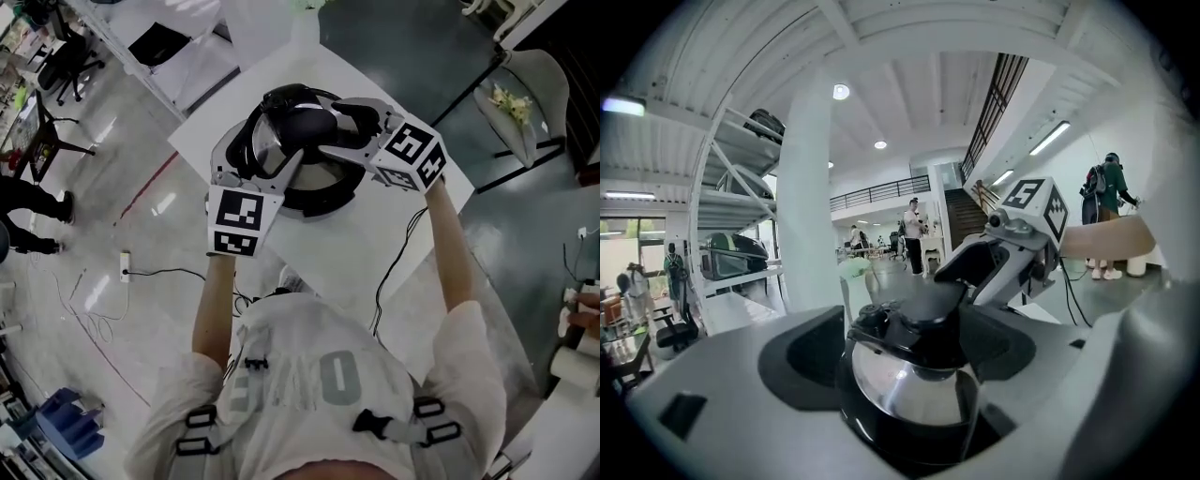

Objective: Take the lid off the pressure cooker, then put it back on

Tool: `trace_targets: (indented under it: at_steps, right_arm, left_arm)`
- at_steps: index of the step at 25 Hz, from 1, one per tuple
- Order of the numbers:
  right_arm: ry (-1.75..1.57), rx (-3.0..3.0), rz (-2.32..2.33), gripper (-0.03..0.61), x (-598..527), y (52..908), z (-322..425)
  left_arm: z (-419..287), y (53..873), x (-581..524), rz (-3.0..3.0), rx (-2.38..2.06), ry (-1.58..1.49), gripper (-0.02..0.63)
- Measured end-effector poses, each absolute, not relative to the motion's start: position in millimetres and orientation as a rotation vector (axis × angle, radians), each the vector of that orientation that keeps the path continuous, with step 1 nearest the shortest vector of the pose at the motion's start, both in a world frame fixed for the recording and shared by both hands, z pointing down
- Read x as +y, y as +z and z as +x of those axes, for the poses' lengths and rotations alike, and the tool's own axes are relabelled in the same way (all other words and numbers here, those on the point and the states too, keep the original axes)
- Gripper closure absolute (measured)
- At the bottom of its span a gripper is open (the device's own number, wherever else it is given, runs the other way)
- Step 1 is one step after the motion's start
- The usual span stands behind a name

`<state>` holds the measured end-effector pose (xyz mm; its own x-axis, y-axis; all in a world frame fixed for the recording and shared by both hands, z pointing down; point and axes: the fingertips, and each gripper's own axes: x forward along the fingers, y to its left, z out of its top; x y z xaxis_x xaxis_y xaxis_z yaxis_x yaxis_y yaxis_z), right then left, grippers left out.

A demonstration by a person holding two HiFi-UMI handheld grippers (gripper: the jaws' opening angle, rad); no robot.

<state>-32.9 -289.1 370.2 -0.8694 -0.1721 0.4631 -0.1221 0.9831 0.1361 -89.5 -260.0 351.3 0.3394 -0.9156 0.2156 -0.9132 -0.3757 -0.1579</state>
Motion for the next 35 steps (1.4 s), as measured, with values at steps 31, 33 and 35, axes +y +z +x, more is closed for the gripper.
trace_targets:
  at_steps: [31,33,35]
  right_arm:
    - [-0.101,-2.637,0.131,0.316,-286.7,373.3,-40.2]
    - [-0.097,-2.634,0.144,0.318,-286.0,372.6,-40.1]
    - [-0.089,-2.640,0.153,0.316,-285.7,372.1,-40.0]
  left_arm:
    - [-96.5,359.9,-267.4,-2.637,1.733,-0.483,0.249]
    - [-96.5,358.3,-267.1,-2.632,1.725,-0.501,0.249]
    - [-97.3,357.7,-266.8,-2.628,1.724,-0.512,0.247]
